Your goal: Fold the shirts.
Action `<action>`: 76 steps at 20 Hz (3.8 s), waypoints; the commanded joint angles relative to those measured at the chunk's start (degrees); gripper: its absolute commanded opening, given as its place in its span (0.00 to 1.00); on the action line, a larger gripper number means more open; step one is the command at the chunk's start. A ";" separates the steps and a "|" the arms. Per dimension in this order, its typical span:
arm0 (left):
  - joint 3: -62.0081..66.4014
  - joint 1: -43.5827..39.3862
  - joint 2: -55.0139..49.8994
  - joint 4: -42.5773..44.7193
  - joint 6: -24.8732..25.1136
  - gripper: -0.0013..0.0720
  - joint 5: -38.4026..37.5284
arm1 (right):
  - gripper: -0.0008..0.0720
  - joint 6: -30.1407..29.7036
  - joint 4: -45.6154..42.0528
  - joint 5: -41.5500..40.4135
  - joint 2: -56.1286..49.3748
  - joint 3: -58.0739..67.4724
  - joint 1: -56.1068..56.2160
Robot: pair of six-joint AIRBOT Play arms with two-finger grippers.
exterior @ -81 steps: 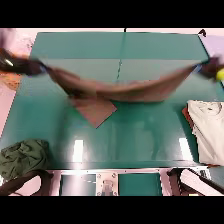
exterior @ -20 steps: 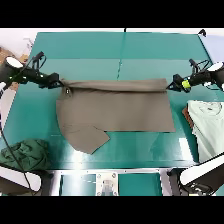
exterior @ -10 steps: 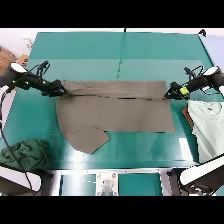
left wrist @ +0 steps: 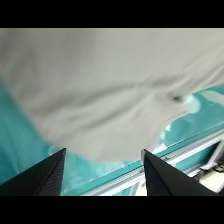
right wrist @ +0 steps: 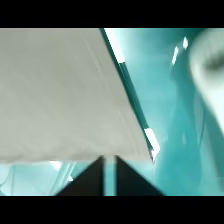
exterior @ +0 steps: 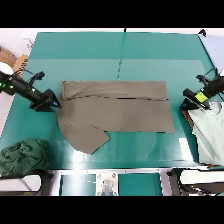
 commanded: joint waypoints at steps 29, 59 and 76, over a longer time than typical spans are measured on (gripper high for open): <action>-33.94 -14.27 28.20 -2.60 -4.96 0.05 24.59 | 0.04 -2.86 20.92 -31.71 20.85 -42.49 -1.99; 22.95 -14.27 -17.70 -5.44 0.90 0.95 44.74 | 0.48 -1.11 22.80 -31.32 -23.87 17.84 4.74; 27.56 -8.02 -17.35 -5.92 0.59 0.05 16.72 | 0.69 -21.29 22.45 -11.78 -29.20 16.81 -5.16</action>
